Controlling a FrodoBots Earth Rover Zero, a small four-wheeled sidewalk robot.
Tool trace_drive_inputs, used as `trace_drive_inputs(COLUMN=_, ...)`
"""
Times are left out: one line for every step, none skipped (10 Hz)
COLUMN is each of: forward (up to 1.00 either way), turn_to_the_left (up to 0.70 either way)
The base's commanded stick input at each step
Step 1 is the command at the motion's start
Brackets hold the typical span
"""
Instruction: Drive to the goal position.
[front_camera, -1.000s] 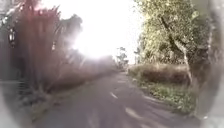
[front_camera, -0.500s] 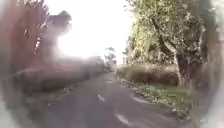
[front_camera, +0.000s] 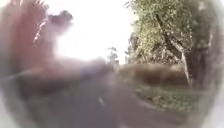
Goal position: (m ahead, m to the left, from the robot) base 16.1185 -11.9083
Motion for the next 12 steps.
trace_drive_inputs(forward=0.5, turn_to_the_left=0.0)
trace_drive_inputs(forward=0.5, turn_to_the_left=0.0)
trace_drive_inputs(forward=0.5, turn_to_the_left=0.0)
trace_drive_inputs(forward=0.5, turn_to_the_left=0.0)
trace_drive_inputs(forward=0.5, turn_to_the_left=0.0)
trace_drive_inputs(forward=0.5, turn_to_the_left=0.0)
trace_drive_inputs(forward=0.5, turn_to_the_left=0.0)
trace_drive_inputs(forward=0.5, turn_to_the_left=0.0)
trace_drive_inputs(forward=0.5, turn_to_the_left=0.0)
trace_drive_inputs(forward=0.5, turn_to_the_left=0.0)
trace_drive_inputs(forward=0.5, turn_to_the_left=0.0)
trace_drive_inputs(forward=0.5, turn_to_the_left=0.0)
